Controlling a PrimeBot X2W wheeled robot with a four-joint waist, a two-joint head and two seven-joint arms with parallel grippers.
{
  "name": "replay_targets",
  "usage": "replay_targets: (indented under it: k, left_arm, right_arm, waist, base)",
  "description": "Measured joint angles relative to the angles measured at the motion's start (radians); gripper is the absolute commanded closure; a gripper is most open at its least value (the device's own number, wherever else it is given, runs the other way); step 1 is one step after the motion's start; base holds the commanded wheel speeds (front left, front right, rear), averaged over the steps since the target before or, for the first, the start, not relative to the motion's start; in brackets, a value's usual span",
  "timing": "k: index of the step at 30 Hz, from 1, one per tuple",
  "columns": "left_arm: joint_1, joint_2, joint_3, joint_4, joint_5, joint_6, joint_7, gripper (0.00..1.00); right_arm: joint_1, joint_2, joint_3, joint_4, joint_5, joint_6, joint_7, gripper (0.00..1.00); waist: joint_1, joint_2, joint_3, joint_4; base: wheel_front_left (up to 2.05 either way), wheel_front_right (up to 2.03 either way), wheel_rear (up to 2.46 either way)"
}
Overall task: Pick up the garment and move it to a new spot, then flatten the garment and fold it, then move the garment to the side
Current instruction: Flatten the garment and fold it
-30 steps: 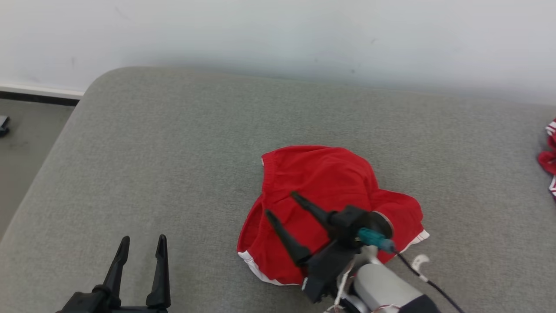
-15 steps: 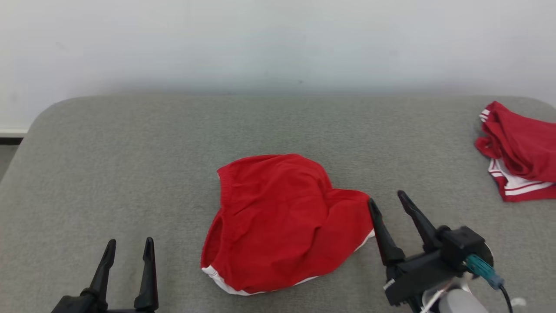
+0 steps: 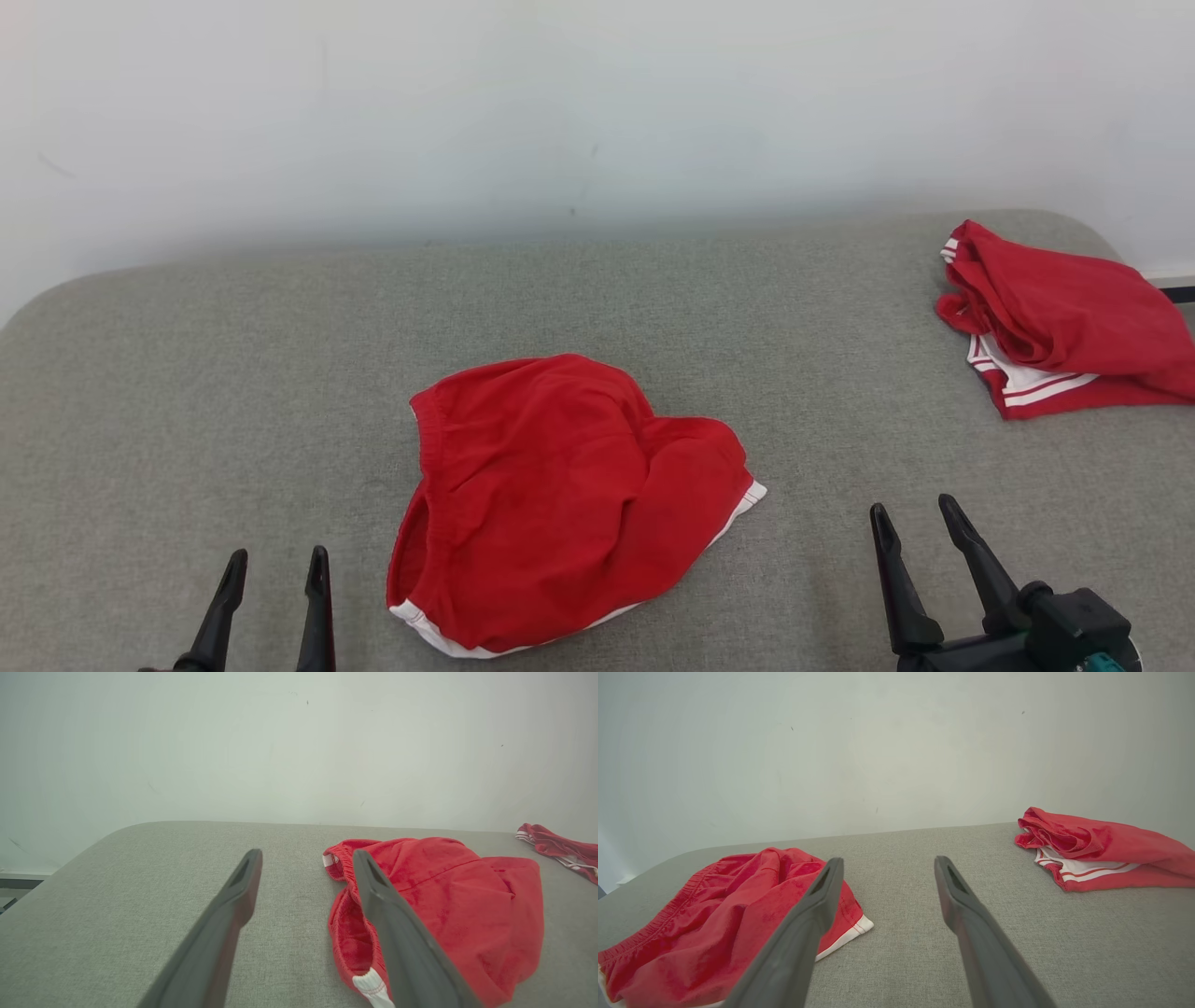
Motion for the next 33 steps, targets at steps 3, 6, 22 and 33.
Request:
replay_targets:
  k: [3, 6, 22, 33]
  left_arm:
    - [0.009, 0.0, 0.0, 0.001, 0.008, 0.0, 0.0, 0.0]
    - [0.028, 0.0, -0.017, 0.006, 0.02, -0.001, 0.0, 0.0]
    - [-0.055, 0.102, -0.227, 0.101, 0.026, -0.008, 0.0, 0.0]
    - [-0.219, 0.184, -0.42, 0.303, -0.04, -0.008, 0.0, 0.0]
  right_arm:
    - [0.021, 0.005, -0.006, -0.016, -0.003, 0.0, 0.0, 0.0]
    - [0.044, 0.025, -0.022, -0.024, -0.015, 0.0, 0.0, 0.0]
    - [-0.09, -0.002, 0.003, 0.154, -0.01, 0.0, 0.0, 0.0]
    - [-0.324, 0.003, 0.1, 0.425, -0.006, 0.0, 0.0, 0.0]
  waist:
    - [0.0, 0.0, -0.008, -0.007]
    - [0.0, 0.0, -0.012, 0.005]
    - [0.0, 0.0, 0.028, 0.022]
    - [0.0002, 0.0, 0.126, 0.041]
  base:
    - [0.0, 0.0, 0.0]
    - [0.0, 0.0, 0.0]
    - [0.0, 0.0, 0.0]
    - [0.0, 0.0, 0.0]
